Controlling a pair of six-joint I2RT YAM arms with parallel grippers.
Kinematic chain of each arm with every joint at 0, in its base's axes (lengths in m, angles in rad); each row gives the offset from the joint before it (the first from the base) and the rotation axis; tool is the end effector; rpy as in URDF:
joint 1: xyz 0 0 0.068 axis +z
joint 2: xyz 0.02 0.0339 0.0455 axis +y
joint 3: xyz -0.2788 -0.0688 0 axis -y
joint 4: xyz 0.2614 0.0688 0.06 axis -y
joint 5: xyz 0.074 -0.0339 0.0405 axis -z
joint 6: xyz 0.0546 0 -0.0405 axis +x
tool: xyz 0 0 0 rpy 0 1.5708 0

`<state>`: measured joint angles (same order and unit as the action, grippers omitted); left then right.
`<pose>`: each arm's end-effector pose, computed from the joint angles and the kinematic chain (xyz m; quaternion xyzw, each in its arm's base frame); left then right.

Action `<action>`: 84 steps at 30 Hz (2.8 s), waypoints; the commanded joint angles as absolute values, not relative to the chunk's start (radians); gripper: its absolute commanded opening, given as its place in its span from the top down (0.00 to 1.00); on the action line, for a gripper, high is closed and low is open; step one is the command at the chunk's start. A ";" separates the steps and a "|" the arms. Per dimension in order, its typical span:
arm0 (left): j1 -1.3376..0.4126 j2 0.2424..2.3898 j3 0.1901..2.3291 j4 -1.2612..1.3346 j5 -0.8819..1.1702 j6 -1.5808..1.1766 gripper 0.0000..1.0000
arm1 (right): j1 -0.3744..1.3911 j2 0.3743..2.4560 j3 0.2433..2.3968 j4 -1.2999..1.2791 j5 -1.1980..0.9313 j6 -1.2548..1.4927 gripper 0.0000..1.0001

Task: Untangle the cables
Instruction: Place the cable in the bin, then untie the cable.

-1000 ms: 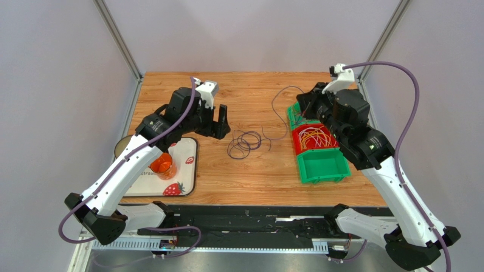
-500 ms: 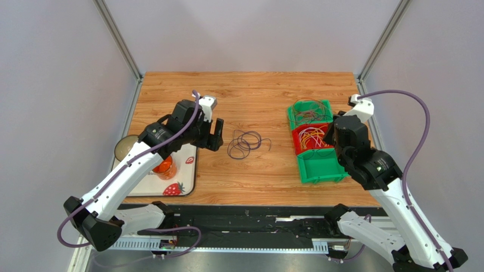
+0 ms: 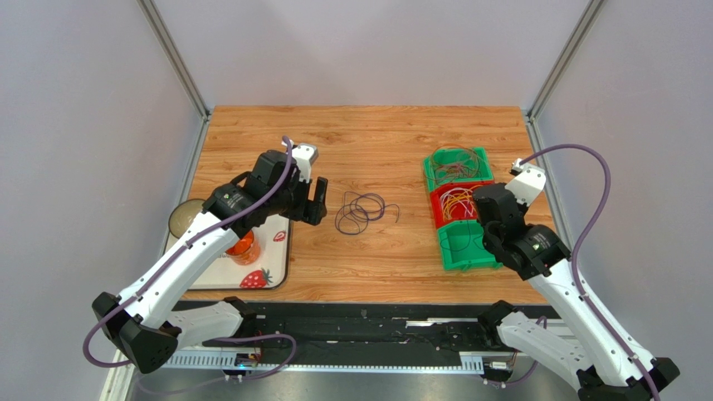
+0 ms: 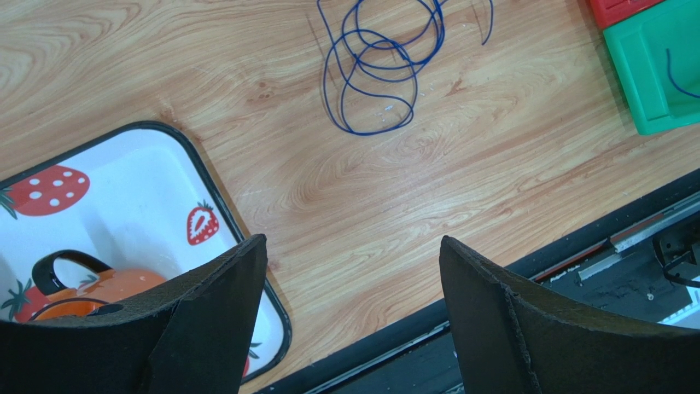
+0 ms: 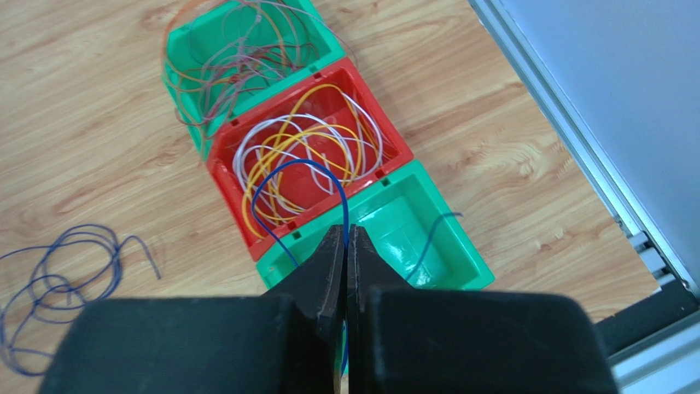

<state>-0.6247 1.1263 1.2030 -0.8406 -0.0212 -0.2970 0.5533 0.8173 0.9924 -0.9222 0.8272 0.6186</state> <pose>0.2027 -0.1447 0.3561 0.1459 0.9080 -0.1658 0.3559 0.1552 0.0486 0.3460 0.1882 0.8334 -0.1042 0.5091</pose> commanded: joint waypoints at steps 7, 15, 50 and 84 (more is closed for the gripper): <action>-0.621 1.101 1.195 -0.815 -0.028 -0.281 0.16 | 0.523 0.798 0.913 -0.931 1.017 0.735 1.00; -0.621 1.109 1.195 -0.813 -0.021 -0.284 0.17 | 0.503 0.816 0.893 -0.968 1.035 0.859 1.00; -0.620 1.081 1.189 -0.813 -0.040 -0.279 0.17 | 0.494 1.057 1.037 -1.256 1.012 1.144 0.07; -0.647 1.623 1.123 -0.344 0.118 -0.633 0.35 | 0.495 0.971 0.854 -0.654 0.293 0.660 0.21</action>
<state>-0.6395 1.5730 1.0714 -0.4133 0.1081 -0.5865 0.4961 0.9951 0.8642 -0.7124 0.3172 0.6685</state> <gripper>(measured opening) 0.666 0.789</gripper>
